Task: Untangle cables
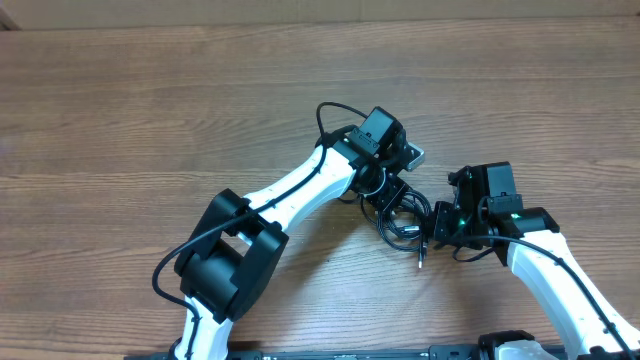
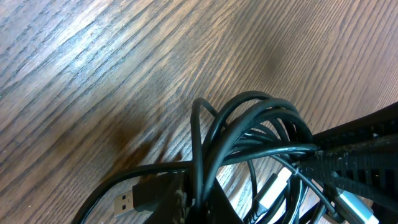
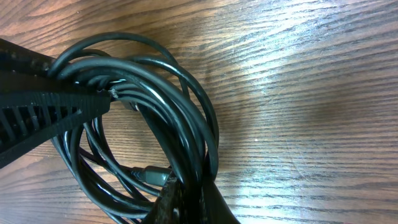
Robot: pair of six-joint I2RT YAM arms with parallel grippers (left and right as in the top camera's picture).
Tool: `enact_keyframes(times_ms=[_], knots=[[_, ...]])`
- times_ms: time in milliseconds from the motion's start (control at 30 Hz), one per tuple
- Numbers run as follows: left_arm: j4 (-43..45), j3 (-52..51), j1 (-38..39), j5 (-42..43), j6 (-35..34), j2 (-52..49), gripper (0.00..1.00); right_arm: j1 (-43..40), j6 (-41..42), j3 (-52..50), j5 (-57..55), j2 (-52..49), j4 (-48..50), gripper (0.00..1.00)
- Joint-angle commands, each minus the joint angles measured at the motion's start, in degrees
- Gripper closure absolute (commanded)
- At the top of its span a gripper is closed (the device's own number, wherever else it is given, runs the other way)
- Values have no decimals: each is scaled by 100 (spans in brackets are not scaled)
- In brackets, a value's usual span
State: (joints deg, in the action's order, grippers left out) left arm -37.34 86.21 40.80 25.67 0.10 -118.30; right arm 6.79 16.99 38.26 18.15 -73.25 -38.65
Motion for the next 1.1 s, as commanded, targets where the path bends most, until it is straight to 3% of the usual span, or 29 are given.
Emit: enact_keyframes(times_ms=[0,67,267,667,800,867,1000,1067], knots=[[-28,118,-17,-79,13,31,96,-4,81,107,-11,9,22,96],[-103,118,-39,-81,13,31,96,-9,422,107,-306,9,-9,96],[-557,118,-111,-284,11,31,96,-9,2723,107,-1790,9,-520,96],[-638,118,-295,-317,7,31,96,-9,3685,68,-3167,9,-1340,96],[-632,118,-295,-317,7,31,96,-9,3648,44,-2994,9,-1248,94],[-612,118,-295,-321,11,31,96,-9,3418,44,-2824,9,-1169,92],[-573,184,-326,-317,11,33,96,-9,3195,44,-2540,11,-953,60],[-573,225,-339,-315,9,35,96,-9,2658,44,-2214,11,-732,52]])
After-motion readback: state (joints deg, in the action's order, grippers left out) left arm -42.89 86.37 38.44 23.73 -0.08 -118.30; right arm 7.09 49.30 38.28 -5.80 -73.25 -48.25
